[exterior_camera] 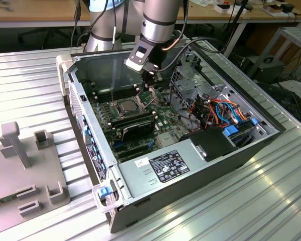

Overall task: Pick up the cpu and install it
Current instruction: 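Close the cpu cover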

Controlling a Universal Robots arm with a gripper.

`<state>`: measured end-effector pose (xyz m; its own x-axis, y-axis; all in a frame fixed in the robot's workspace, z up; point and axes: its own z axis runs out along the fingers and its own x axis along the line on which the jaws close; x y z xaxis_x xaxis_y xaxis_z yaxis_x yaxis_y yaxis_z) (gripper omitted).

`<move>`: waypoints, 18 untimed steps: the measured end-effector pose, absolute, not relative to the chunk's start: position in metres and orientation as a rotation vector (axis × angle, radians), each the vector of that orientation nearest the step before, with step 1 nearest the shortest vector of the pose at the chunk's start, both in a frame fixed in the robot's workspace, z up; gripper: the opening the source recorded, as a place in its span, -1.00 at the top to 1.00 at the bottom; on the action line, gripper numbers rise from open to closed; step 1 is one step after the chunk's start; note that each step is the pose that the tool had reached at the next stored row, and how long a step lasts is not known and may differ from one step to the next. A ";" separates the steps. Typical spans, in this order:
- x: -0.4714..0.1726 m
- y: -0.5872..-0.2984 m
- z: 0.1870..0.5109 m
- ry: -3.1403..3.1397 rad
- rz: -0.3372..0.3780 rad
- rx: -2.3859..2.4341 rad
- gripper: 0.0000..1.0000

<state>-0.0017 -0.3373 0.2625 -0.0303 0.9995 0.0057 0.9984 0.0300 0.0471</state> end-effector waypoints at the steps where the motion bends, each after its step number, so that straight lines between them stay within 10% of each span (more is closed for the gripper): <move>1: -0.001 -0.337 0.262 2.233 0.059 2.168 0.79; 18: 0.000 -0.337 0.263 2.233 0.059 2.168 0.79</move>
<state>0.0003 -0.3372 0.2634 -0.0300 0.9995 0.0059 0.9984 0.0297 0.0472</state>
